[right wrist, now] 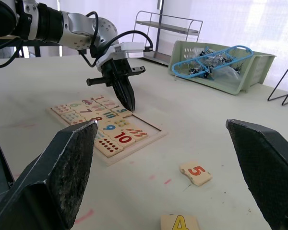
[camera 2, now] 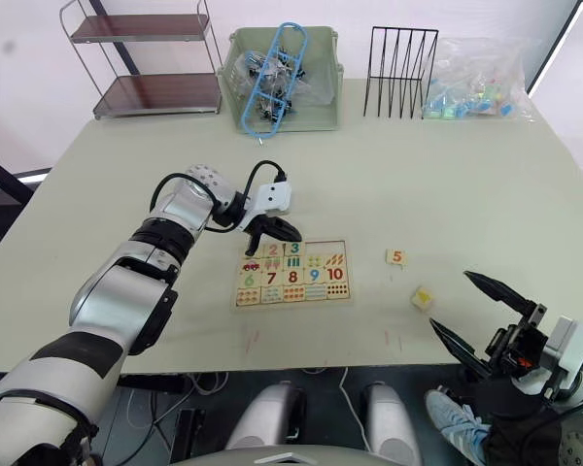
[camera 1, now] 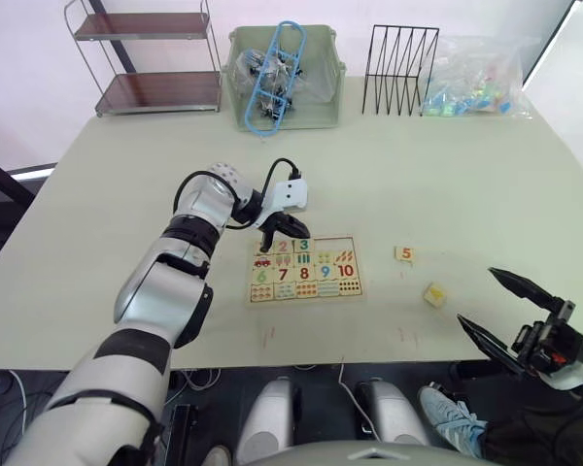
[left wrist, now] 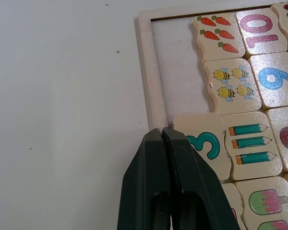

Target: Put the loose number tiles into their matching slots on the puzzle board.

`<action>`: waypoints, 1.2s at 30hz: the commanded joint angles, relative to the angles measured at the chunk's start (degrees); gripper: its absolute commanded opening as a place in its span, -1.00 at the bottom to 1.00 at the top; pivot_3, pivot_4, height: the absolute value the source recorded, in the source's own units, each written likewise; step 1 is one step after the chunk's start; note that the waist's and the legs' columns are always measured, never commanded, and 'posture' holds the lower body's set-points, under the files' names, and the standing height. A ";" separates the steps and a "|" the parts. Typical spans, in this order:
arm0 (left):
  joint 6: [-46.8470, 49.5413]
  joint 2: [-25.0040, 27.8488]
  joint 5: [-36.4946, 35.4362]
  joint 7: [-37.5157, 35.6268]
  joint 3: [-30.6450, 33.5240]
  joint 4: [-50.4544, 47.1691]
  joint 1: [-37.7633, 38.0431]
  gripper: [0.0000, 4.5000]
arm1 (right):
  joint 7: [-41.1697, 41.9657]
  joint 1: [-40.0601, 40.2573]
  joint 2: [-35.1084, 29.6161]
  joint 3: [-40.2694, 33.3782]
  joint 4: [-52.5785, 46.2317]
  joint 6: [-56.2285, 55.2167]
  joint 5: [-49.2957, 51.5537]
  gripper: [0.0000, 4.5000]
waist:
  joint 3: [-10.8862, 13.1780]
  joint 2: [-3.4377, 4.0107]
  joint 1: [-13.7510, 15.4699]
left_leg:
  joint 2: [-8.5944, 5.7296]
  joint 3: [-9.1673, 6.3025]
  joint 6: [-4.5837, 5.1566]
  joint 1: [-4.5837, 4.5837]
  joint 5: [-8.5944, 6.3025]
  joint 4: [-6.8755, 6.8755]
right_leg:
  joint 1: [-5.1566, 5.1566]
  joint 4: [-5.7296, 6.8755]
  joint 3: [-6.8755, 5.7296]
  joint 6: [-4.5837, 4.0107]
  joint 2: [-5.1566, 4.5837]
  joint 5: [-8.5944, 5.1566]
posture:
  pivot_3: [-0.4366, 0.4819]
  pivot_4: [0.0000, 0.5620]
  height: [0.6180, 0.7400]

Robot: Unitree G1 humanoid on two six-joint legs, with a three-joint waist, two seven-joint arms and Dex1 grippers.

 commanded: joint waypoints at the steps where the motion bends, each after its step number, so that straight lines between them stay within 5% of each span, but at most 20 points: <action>1: -0.76 0.45 -0.05 -0.74 1.15 -0.78 -1.22 -0.97 | 0.64 0.24 0.01 -0.50 -0.60 -1.08 0.53 1.00 | 0.00 0.00 0.00 | 0.00 0.00 0.00 0.00 0.00 0.00 | 0.00 0.00 0.00 0.00 0.00 0.00 | -0.05 -0.47 1.00; 29: -0.68 2.30 -2.77 -2.20 4.35 -2.58 -1.09 -0.97 | 1.35 -0.57 0.36 0.51 0.01 -0.36 0.39 1.00 | 0.00 0.00 -0.01 | 0.00 -0.01 0.00 0.00 0.00 0.01 | 0.00 0.01 0.00 0.00 0.00 0.00 | -0.05 -0.47 1.00; 36: 3.84 7.14 -9.82 -4.10 10.62 -15.32 6.19 -0.97 | 0.86 -3.02 -0.49 1.24 1.79 0.87 0.50 1.00 | 0.00 0.00 -0.23 | 0.02 -0.08 0.00 0.02 0.00 0.01 | 0.00 0.05 0.00 -0.01 0.00 0.00 | -0.05 -0.47 1.00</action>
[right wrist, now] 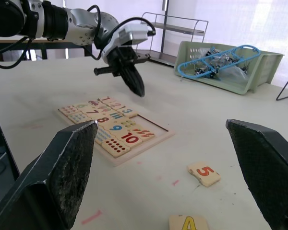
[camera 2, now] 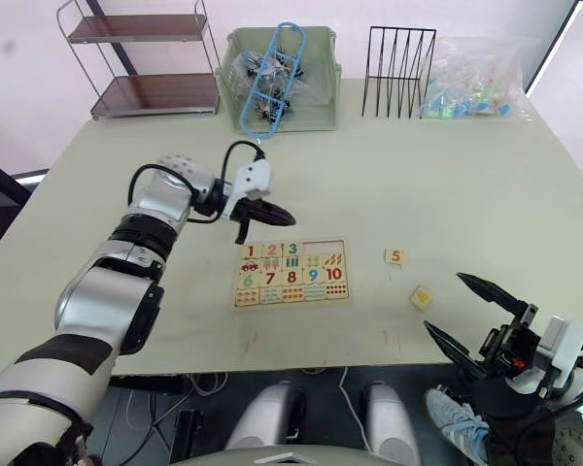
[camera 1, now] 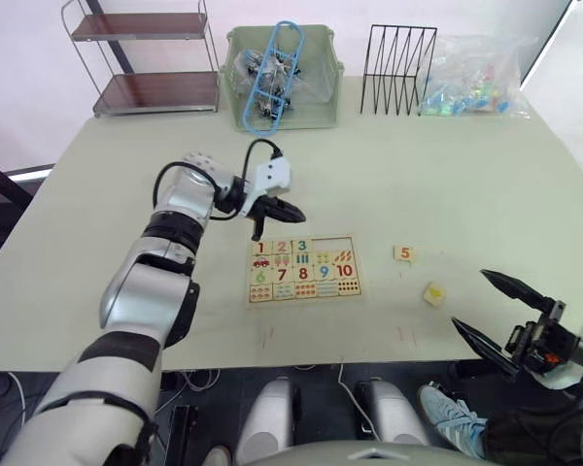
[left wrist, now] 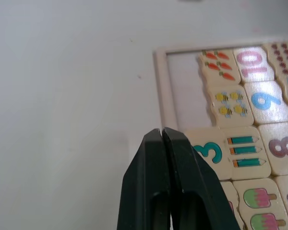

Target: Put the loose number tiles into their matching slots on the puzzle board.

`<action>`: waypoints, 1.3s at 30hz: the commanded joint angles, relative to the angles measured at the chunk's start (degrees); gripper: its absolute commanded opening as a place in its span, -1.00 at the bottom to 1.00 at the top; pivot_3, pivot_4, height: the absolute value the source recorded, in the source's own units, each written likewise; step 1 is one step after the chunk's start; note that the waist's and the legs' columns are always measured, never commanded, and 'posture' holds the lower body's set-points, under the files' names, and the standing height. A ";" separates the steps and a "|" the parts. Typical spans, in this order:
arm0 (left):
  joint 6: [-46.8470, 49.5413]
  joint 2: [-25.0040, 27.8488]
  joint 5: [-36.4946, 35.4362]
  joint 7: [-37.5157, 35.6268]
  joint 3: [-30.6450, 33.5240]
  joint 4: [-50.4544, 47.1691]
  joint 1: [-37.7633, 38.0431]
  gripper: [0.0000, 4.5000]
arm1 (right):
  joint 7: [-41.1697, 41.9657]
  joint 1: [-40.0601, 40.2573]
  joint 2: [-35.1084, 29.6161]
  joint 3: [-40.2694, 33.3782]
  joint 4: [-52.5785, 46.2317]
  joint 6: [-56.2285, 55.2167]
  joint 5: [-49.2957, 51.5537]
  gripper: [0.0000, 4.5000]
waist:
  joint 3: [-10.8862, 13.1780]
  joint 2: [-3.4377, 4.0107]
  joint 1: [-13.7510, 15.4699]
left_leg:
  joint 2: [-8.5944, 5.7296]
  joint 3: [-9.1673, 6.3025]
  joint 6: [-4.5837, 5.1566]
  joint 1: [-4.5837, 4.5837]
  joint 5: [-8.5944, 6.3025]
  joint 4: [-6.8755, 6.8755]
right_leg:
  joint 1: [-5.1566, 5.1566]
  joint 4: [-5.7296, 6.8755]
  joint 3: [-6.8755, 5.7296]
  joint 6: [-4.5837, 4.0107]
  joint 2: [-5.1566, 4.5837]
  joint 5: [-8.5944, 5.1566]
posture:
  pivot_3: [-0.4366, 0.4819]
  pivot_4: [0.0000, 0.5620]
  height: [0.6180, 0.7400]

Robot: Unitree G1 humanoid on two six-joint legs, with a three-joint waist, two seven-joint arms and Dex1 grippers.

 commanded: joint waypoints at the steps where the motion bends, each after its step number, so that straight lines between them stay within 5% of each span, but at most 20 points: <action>1: 4.67 3.40 -3.70 -0.23 3.17 -10.69 5.78 -0.97 | -0.52 -1.52 -1.10 -1.10 0.63 0.77 0.66 1.00 | -0.01 0.01 -0.24 | 0.01 0.01 0.00 0.02 0.00 0.00 | 0.00 0.01 0.04 0.00 0.00 0.00 | -0.05 -0.47 1.00; 15: 30.80 11.24 -19.87 16.36 22.65 -48.52 35.81 -0.97 | -0.54 -6.36 -5.35 -4.10 8.38 5.24 1.04 1.00 | -0.01 0.02 -1.01 | 0.19 -0.09 0.00 0.06 0.00 0.01 | -0.01 0.09 0.00 -0.02 -0.07 0.00 | -0.05 -0.47 1.00; 25: 38.83 7.81 -30.65 31.24 37.72 -68.86 56.08 -0.97 | 2.18 -8.99 -9.36 -6.02 15.61 5.77 0.14 1.00 | -0.01 0.02 -0.28 | 0.22 -0.12 -0.01 0.08 0.00 0.00 | 0.04 0.07 -0.06 -0.03 -0.21 0.00 | -0.05 -0.47 1.00; 33: 32.33 2.25 -32.47 36.41 46.44 -73.98 73.13 -0.97 | 3.35 -11.70 -11.42 -6.37 17.36 7.83 0.04 1.00 | -0.05 0.04 -0.39 | 0.21 0.04 -0.01 0.15 -0.01 -0.04 | 0.05 0.00 0.02 -0.24 -0.25 -0.12 | -0.05 -0.47 1.00; 39: 27.86 -0.74 -34.03 38.87 49.44 -74.00 79.07 0.23 | 3.94 -11.06 -11.56 -6.39 16.87 8.80 -0.13 1.00 | -0.06 0.04 0.23 | 0.19 0.10 -0.01 0.15 -0.01 -0.04 | 0.05 -0.05 0.06 -0.25 -0.25 -0.14 | -0.05 -0.47 1.00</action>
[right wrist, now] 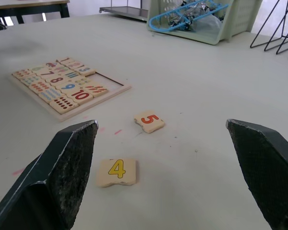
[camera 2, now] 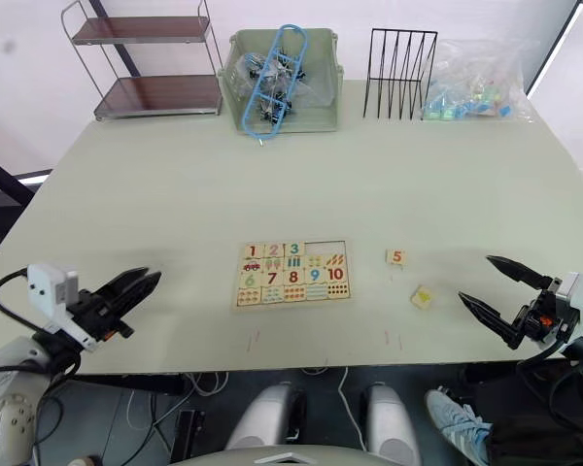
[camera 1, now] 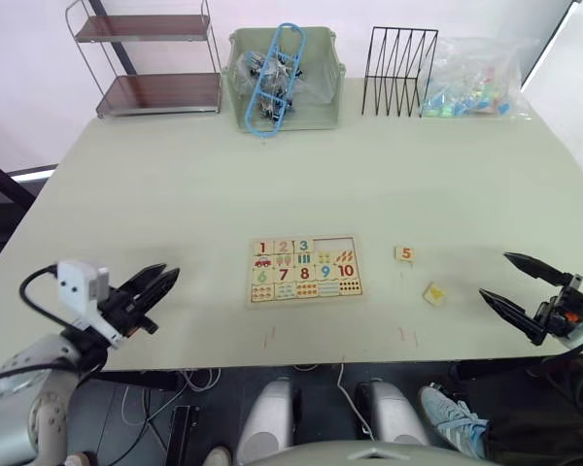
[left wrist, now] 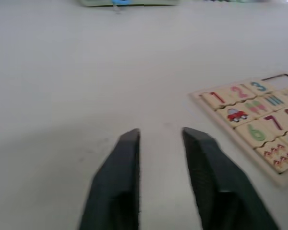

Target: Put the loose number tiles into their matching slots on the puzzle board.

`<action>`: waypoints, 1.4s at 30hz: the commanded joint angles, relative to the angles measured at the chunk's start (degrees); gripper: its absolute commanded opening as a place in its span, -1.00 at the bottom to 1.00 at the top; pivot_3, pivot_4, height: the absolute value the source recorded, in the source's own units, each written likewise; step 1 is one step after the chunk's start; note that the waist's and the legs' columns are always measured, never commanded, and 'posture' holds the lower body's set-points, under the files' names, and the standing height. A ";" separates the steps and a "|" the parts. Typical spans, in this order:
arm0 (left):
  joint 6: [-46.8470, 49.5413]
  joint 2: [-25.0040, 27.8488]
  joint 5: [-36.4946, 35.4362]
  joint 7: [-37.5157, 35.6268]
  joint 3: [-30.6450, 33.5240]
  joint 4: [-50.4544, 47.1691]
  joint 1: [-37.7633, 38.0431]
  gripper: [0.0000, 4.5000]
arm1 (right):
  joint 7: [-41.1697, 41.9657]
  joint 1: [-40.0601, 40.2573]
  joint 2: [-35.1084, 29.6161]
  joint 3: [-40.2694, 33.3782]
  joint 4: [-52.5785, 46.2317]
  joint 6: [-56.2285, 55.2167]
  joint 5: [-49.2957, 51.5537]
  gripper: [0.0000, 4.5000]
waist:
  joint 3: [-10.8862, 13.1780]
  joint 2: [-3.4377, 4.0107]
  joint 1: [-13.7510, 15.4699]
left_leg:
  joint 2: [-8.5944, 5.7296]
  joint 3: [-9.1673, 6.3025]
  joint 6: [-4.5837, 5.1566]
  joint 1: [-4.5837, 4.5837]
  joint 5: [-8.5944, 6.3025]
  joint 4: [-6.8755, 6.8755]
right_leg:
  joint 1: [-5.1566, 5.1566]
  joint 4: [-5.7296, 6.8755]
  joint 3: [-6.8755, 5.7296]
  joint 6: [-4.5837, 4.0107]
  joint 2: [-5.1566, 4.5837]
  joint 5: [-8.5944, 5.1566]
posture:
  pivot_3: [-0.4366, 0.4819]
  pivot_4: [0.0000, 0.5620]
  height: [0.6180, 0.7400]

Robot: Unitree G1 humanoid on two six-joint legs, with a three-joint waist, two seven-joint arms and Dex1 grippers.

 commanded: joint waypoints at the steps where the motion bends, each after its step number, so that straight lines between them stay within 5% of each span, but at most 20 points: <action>1: -3.66 -0.43 -1.47 0.49 2.48 -1.90 2.06 0.52 | 0.27 0.45 -0.83 -1.66 -1.41 0.54 0.18 1.00 | -0.01 -0.01 0.05 | 0.00 0.00 0.00 0.00 0.00 0.00 | 0.00 -0.01 0.00 0.00 0.00 0.00 | -0.05 -0.47 1.00; 4: -5.01 -0.70 -2.14 -0.22 2.36 -2.36 4.83 0.92 | 0.21 0.87 -0.86 -1.41 -1.70 0.95 -0.25 1.00 | -0.01 -0.01 0.04 | 0.00 0.02 0.00 0.00 0.00 0.00 | 0.00 -0.01 0.01 -0.01 0.00 0.00 | -0.05 -0.47 1.00; 42: -8.67 3.53 -4.09 -4.44 -1.59 1.36 3.41 0.92 | 1.20 0.97 1.17 -0.86 2.17 -2.01 -2.81 1.00 | 0.00 -0.01 -0.05 | 0.03 0.05 0.00 -0.01 0.00 -0.01 | -0.02 -0.07 0.00 -0.01 0.05 -0.02 | -0.05 -0.47 1.00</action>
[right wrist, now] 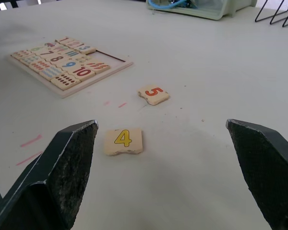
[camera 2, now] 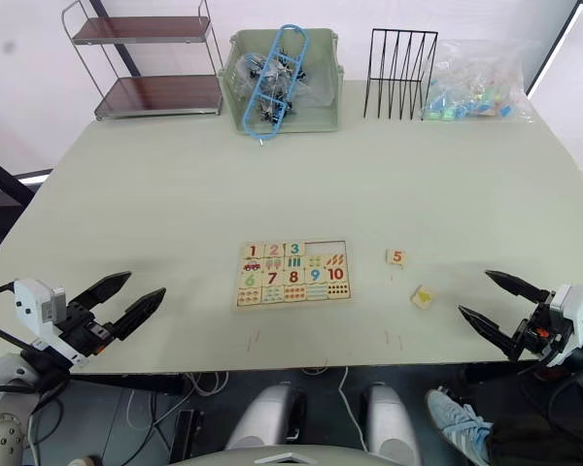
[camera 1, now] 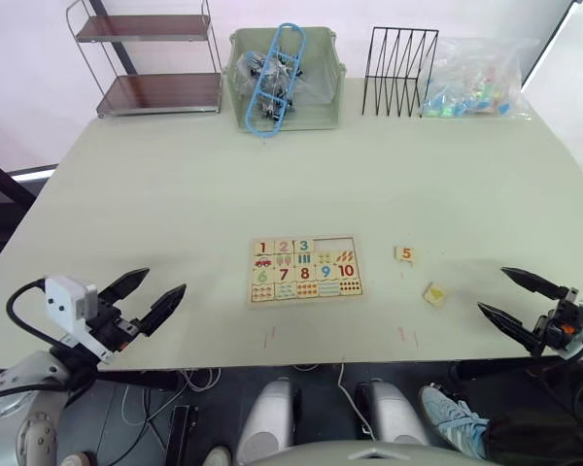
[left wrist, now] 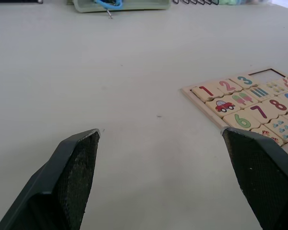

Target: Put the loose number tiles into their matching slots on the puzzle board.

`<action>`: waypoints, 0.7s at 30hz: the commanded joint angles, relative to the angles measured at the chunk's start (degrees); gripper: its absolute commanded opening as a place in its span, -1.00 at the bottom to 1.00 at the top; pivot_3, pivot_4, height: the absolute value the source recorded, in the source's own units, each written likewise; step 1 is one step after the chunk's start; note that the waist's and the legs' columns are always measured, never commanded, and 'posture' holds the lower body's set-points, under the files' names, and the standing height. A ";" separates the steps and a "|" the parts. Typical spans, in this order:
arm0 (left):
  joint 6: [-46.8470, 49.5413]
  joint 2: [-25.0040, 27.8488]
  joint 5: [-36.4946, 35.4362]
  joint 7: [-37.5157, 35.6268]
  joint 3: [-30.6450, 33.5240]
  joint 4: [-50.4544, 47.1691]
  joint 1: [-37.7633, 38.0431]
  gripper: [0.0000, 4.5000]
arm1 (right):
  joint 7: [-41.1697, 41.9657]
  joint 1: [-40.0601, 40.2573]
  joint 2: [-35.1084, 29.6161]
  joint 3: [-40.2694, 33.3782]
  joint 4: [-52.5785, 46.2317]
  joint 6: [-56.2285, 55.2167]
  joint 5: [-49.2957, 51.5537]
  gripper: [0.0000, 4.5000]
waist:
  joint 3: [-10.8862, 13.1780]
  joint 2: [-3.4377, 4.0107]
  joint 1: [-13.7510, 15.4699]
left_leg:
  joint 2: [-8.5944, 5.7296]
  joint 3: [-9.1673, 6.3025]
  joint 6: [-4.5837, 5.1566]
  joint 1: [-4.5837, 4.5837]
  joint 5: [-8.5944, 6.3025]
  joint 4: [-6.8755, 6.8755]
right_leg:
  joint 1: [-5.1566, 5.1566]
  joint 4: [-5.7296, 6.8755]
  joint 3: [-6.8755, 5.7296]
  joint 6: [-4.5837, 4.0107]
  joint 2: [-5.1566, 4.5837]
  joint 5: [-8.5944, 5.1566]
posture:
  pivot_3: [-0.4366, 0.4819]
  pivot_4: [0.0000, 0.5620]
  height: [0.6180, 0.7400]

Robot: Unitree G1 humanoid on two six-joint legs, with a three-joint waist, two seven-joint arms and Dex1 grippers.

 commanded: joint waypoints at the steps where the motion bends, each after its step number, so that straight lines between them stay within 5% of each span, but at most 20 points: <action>1: -1.73 1.02 -0.88 -1.53 -0.03 -0.54 0.26 0.92 | 0.10 -0.57 0.32 -0.61 -0.48 -1.05 0.08 1.00 | 0.00 0.00 -0.02 | 0.00 0.00 0.00 0.00 0.00 0.00 | 0.00 0.00 0.00 0.00 0.00 0.00 | -0.05 -0.47 1.00; 9: -3.19 2.98 -1.17 -6.69 -0.30 1.78 -0.08 0.92 | -1.30 -0.41 1.55 1.24 -3.69 0.33 -0.51 1.00 | 0.00 0.00 0.00 | 0.00 0.00 0.00 0.00 0.00 -0.01 | 0.00 -0.01 0.00 0.00 0.00 0.00 | -0.05 -0.47 1.00; 21: -3.34 13.82 -4.02 -27.83 -4.27 5.02 -0.28 0.92 | -13.32 2.28 3.35 6.08 -15.47 7.78 -5.07 1.00 | 0.01 0.01 0.01 | 0.03 0.01 0.00 -0.06 0.00 -0.04 | -0.08 -0.04 -0.02 0.01 -0.03 -0.01 | -0.05 -0.47 1.00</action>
